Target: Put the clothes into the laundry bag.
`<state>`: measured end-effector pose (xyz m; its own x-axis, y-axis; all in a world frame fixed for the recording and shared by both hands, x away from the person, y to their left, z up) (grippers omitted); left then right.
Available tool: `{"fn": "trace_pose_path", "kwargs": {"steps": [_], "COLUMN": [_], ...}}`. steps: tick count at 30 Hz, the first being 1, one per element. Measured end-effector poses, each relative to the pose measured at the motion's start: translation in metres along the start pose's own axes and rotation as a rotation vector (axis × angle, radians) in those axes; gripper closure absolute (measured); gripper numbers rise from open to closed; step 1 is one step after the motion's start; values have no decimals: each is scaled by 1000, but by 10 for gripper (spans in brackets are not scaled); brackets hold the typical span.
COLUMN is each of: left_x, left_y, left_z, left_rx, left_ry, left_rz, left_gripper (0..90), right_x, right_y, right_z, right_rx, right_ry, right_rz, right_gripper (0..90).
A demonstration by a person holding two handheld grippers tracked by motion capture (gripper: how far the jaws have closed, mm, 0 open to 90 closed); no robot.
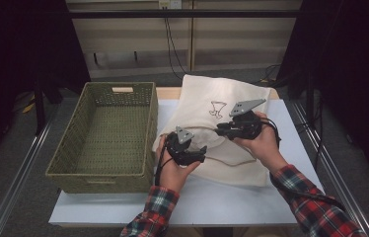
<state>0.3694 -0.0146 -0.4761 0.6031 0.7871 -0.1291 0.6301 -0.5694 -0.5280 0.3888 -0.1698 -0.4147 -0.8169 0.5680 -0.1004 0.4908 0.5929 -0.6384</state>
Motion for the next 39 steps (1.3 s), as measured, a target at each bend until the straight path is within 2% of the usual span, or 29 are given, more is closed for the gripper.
{"fn": "trace_pose_path", "kwargs": {"steps": [5,6,8,10,12,15,16,24,29,30,34,39], "left_x": [2,2,2,2,3,4,4,-1,0,-1,0,0], "left_y": [-1,-1,-2,-3,-4,-5,-5,-10,-14,-14,-18,-20], "left_z": [3,3,4,4,3,4,4,2,4,4,4,4], "left_rx": [5,6,10,7,-2,-11,-12,-31,-30,-37,-45,-43], "left_ry": [6,-3,8,5,5,16,15,19,30,23,24,43], "left_rz": [-2,4,-3,-6,-1,-4,-6,38,32,44,42,36], "left_gripper": [196,195,190,183,179,135,121,65,60,58,58,58], "right_x": [-4,-4,-3,-3,-3,-4,-4,-1,5,7,10,14], "right_y": [4,4,6,7,8,4,3,1,3,4,5,6], "right_z": [1,1,1,2,2,2,1,3,9,11,17,28], "right_rx": [19,15,13,14,16,12,10,26,32,33,33,27], "right_ry": [5,5,6,-9,3,-15,-14,-18,0,-11,-7,-9], "right_rz": [10,5,4,7,11,14,17,-13,-31,-42,-48,-62], "right_gripper": [718,668,579,624,654,846,860,882,884,884,884,883]}}
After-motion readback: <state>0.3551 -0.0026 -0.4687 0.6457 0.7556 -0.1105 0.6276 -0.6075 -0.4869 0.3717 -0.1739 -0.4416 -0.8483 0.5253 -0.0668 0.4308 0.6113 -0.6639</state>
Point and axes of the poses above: each handheld gripper's, and its own axes: y roughly forward along the jaws, z roughly out of its underside, x roughly to its left, the point moved 6 cm from there along y, roughly forward along the jaws, and after that the axes turned 4 degrees about -y, right-handed, at the moved point
